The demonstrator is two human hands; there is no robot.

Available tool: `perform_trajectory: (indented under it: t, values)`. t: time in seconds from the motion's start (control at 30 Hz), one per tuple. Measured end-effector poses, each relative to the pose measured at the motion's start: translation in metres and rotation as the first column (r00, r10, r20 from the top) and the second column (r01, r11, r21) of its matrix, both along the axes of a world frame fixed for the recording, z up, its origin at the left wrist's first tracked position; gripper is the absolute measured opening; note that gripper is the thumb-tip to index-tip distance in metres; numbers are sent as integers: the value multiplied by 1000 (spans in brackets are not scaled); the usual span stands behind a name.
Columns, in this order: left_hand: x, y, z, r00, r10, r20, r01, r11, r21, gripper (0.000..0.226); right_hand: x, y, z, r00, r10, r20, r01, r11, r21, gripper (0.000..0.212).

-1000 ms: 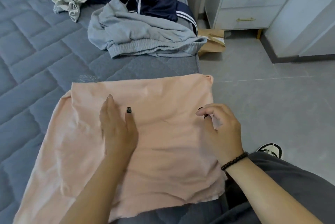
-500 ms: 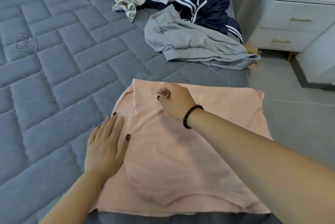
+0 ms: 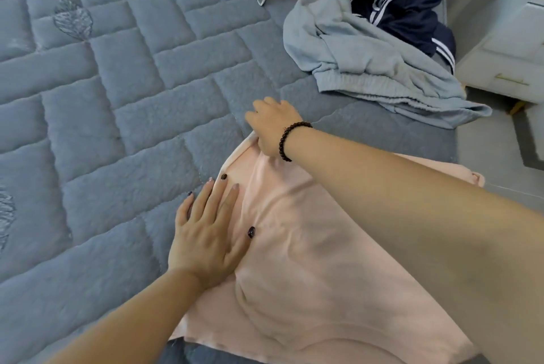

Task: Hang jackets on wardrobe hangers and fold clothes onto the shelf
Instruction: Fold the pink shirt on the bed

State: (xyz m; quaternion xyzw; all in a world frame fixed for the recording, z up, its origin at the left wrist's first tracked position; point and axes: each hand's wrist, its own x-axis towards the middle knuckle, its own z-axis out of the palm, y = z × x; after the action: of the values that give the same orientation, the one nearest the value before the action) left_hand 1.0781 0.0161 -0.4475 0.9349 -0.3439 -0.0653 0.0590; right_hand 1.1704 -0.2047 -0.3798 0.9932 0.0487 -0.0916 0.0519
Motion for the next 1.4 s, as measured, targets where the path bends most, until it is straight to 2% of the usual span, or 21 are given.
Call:
perform_trajectory:
  t: [0.1, 0.17, 0.23, 0.4, 0.5, 0.57, 0.6, 0.67, 0.77, 0.83, 0.9, 0.93, 0.97, 1.07, 1.23, 1.3, 1.4]
  values:
    - [1, 0, -2, 1000, -2, -7, 3, 1000, 7, 73, 14, -4, 8, 981, -166, -96, 170, 985, 39, 28]
    - [1, 1, -3, 1000, -1, -10, 1, 1000, 4, 73, 19, -9, 7, 942, -306, -138, 326, 930, 168, 20]
    - [1, 2, -5, 1000, 4, -10, -5, 1000, -7, 73, 23, -9, 6, 913, -381, -143, 407, 875, 263, 18]
    - [1, 0, -6, 1000, 7, -5, -8, 998, -60, 72, 41, 6, 9, 939, -325, -114, 344, 881, 324, 32]
    - [1, 1, -6, 1000, 12, -8, -12, 996, -88, 71, 57, 6, 12, 941, -223, -254, 287, 924, 252, 24]
    - [2, 1, -5, 1000, 17, -10, -18, 995, -102, 71, 67, -2, 17, 901, -194, -387, 280, 943, 179, 17]
    - [2, 1, -6, 1000, 19, -11, -20, 994, -107, 71, 70, -6, 19, 879, -196, -435, 304, 932, 195, 17]
    - [2, 1, -6, 1000, 19, -13, -20, 993, -112, 71, 71, -12, 17, 874, -206, -440, 377, 859, 347, 17]
    - [2, 2, -6, 1000, 20, -23, -23, 994, -111, 71, 53, -10, 7, 926, -295, -237, 378, 740, 556, 17]
    - [2, 1, -6, 999, 22, -28, -25, 994, -107, 71, 39, -11, -6, 894, -412, -179, 414, 602, 683, 18]
    - [2, 1, -6, 999, 25, -30, -28, 995, -101, 70, 28, -13, -14, 852, -482, -205, 439, 444, 781, 24]
    - [2, 1, -6, 999, 27, -29, -30, 995, -98, 70, 24, -15, -16, 845, -499, -192, 432, 426, 795, 28]
    - [1, 1, -6, 999, 29, -26, -31, 995, -95, 70, 18, -17, -15, 850, -503, -157, 410, 445, 796, 30]
    - [1, 1, -4, 999, 31, -18, -32, 996, -84, 71, -11, -20, -11, 870, -493, -21, 348, 582, 735, 38]
    - [0, 1, -4, 999, 37, 0, -37, 997, -69, 70, -100, -23, -19, 929, -336, 152, 217, 831, 513, 46]
    - [-1, 0, -3, 999, 49, 14, -48, 997, -67, 70, -140, -24, -24, 935, -317, 162, 219, 871, 439, 46]
    - [-3, -1, -1, 998, 57, 33, -54, 996, -67, 70, -198, -30, -34, 925, -373, 73, 329, 881, 340, 53]
